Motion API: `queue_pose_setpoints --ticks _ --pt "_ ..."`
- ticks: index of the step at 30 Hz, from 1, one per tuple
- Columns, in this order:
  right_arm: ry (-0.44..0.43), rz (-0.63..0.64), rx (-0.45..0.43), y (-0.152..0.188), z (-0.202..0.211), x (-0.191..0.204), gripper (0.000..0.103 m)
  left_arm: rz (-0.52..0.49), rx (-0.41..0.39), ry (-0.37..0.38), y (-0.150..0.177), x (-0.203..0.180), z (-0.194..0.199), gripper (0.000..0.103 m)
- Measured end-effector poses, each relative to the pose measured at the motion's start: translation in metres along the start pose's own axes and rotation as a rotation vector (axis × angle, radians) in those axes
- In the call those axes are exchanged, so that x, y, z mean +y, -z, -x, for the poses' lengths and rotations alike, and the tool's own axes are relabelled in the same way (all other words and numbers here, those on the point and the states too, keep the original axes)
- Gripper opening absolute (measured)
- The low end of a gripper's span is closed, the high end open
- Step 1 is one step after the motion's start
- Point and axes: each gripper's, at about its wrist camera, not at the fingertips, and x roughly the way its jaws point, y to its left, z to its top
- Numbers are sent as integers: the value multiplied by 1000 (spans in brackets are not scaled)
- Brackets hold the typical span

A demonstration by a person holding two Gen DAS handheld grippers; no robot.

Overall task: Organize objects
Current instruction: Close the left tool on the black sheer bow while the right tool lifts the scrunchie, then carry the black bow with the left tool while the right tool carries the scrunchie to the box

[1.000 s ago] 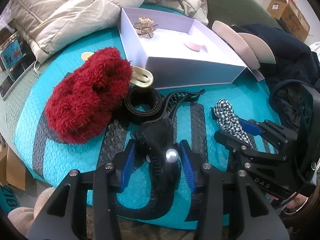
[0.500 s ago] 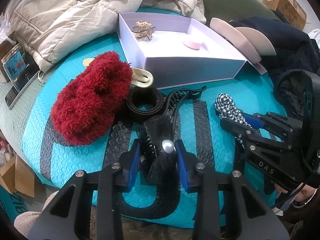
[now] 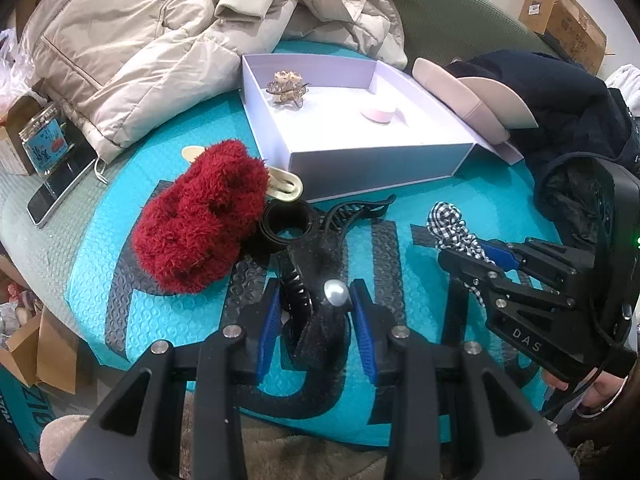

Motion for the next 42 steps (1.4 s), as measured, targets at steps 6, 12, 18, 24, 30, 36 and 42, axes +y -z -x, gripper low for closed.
queue_pose_setpoints --ticks 6,12,18,24,30,36,42 --pt "-6 10 -5 0 13 2 22 0 -20 -5 0 -4 14 32" --pt "-9 28 -22 3 26 6 22 -1 -25 -7 4 -10 21 32" --pt "-12 34 -37 7 40 6 22 -13 -33 -15 7 -20 30 32" --pt "-22 45 -50 8 49 7 22 6 -36 -3 8 -24 36 32" --pt "-40 59 -65 1 50 11 22 -10 -36 -9 -1 -24 36 32" --pt "-45 54 -57 -13 44 8 22 -26 -35 -4 -23 -22 28 32" --pt "-53 66 -56 -35 37 1 22 -32 -29 -6 -52 -23 13 32"
